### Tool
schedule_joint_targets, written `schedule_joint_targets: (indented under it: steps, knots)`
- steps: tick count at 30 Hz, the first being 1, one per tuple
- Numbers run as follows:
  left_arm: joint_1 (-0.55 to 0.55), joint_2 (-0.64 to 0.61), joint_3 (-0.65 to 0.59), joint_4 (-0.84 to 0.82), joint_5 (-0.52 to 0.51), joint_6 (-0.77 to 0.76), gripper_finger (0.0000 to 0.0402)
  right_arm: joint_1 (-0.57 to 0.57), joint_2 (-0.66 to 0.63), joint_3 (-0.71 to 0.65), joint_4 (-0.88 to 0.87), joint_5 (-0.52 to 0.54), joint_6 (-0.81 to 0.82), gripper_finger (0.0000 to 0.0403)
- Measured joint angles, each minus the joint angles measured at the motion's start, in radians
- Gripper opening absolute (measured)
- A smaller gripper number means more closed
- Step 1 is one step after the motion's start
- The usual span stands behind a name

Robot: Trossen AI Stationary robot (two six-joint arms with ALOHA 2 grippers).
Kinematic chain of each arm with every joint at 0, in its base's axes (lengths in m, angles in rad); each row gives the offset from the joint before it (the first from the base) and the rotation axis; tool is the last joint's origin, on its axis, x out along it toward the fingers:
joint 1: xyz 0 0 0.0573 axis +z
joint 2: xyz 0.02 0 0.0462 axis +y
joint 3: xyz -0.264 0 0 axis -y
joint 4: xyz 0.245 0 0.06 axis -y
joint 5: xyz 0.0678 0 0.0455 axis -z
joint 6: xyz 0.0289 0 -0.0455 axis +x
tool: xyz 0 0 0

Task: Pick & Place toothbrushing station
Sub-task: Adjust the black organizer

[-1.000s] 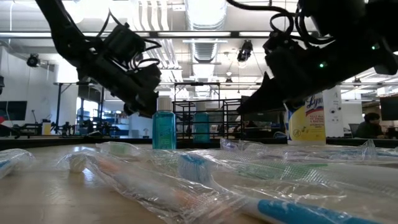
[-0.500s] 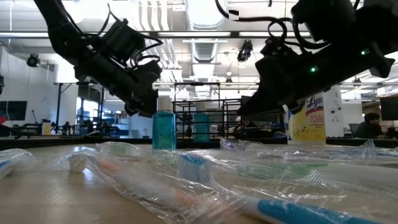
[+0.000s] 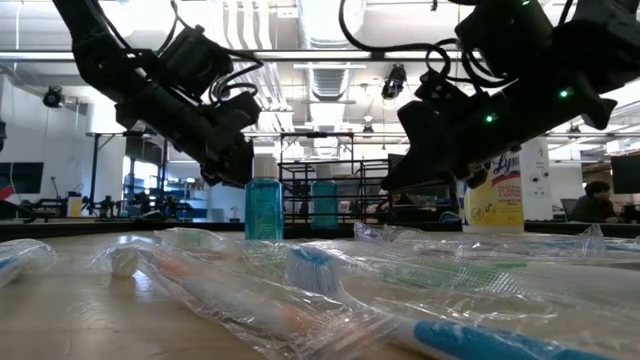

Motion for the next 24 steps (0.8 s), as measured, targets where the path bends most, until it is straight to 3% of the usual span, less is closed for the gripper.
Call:
schedule_joint_targets:
  steps: [24]
  knots:
    - [-0.021,0.0,0.0,0.001,0.003,-0.004,0.0005,-0.018,-0.001,0.0,-0.003,-0.001,0.014,0.0038]
